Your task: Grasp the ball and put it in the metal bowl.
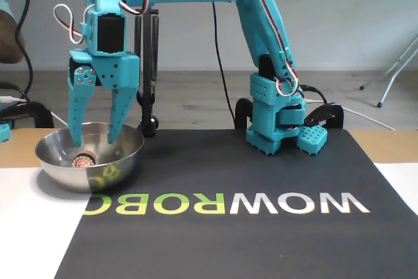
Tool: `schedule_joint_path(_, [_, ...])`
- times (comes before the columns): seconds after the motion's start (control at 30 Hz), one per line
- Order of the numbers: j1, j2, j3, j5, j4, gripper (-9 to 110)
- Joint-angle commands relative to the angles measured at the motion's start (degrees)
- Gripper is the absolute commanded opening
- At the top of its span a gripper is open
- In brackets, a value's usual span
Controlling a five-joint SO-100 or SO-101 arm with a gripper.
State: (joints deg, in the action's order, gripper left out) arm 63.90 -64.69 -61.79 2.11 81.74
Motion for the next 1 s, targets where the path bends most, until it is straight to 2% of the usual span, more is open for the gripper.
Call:
schedule_joint_path(0.0, [0.35, -0.53, 2.02, 0.53, 0.35, 44])
schedule_joint_path(0.2, [0.35, -0.62, 1.85, 3.69, 0.35, 14])
schedule_joint_path(0.37, [0.35, -0.88, 1.85, 3.78, 0.35, 1])
schedule_joint_path(0.97, [-1.32, -1.23, 1.76, 3.60, 0.44, 0])
